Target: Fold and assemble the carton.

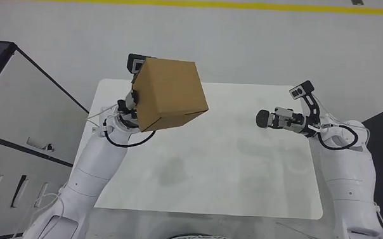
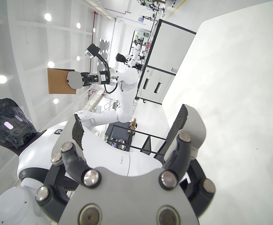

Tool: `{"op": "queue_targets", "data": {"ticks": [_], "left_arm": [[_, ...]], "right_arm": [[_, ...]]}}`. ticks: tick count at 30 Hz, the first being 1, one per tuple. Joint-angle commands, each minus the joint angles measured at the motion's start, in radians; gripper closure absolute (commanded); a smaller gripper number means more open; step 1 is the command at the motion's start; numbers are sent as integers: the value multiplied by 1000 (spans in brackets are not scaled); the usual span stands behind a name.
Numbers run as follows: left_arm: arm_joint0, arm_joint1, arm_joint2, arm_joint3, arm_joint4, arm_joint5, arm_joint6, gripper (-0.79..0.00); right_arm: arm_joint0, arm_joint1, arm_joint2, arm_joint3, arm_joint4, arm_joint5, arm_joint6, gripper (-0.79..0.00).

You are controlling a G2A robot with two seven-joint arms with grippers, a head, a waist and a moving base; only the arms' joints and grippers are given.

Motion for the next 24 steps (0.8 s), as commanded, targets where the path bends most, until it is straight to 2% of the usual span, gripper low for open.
{"op": "queue_targets", "data": {"ticks": [1, 14, 17, 21, 24], "left_arm": [[0, -5, -5, 2, -19, 9, -8, 0], [-1, -33, -72, 12, 21, 42, -42, 0], [-7, -38, -112, 13, 156, -8, 8, 0], [-13, -36, -161, -11, 415, -106, 106, 0], [-13, -33, -166, -33, 493, -149, 149, 0]], "right_arm": [[0, 0, 0, 0, 0, 0, 0, -785], [0, 0, 0, 0, 0, 0, 0, -785], [0, 0, 0, 0, 0, 0, 0, -785], [0, 0, 0, 0, 0, 0, 0, -785], [0, 0, 0, 0, 0, 0, 0, -785]]}}
